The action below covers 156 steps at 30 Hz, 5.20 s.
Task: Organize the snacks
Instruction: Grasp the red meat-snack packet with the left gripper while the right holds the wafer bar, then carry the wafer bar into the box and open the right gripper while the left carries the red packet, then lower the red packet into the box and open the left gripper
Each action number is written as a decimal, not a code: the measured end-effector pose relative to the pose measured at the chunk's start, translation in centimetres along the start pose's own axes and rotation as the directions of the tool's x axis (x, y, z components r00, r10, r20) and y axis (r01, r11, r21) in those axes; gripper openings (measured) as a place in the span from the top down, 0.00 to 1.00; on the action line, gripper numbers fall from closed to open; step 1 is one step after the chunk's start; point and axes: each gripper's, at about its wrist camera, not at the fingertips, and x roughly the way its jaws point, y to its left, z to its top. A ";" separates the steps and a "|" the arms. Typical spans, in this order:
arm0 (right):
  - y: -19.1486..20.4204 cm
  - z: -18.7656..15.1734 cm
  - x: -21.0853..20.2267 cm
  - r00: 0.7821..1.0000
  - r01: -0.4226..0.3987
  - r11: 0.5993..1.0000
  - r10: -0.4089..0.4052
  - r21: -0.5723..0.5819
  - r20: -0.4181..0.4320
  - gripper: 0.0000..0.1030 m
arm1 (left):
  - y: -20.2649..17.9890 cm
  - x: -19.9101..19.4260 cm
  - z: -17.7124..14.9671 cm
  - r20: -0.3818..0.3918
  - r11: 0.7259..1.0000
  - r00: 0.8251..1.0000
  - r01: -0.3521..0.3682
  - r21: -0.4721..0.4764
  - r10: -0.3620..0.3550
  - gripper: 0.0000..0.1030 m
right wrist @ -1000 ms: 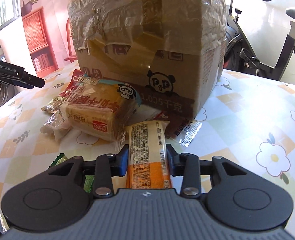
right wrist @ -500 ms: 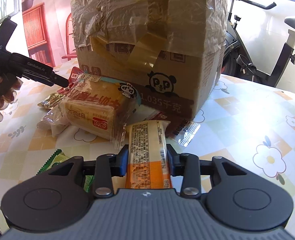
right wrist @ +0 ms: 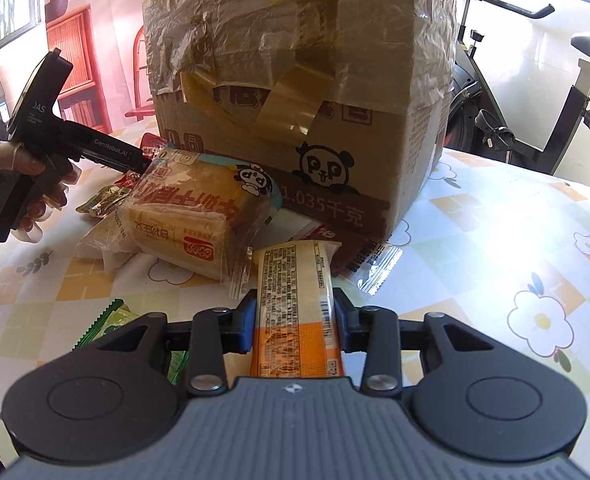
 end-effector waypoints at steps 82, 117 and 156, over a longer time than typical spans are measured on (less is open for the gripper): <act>-2.5 26.3 -2.9 0.979 0.034 0.997 -0.019 -0.067 0.202 0.43 | -6.8 -11.5 18.6 0.296 0.988 0.946 0.100 0.117 -0.131 0.36; 0.5 9.6 -9.0 0.985 -0.080 0.991 0.095 -0.111 0.141 0.43 | 0.9 -14.5 1.5 0.171 0.993 0.985 0.047 -0.106 -0.028 0.35; -4.3 7.2 -6.0 0.995 -0.042 0.998 0.039 0.035 0.087 0.43 | -4.1 -12.8 15.6 0.303 0.995 0.947 0.103 0.019 -0.104 0.21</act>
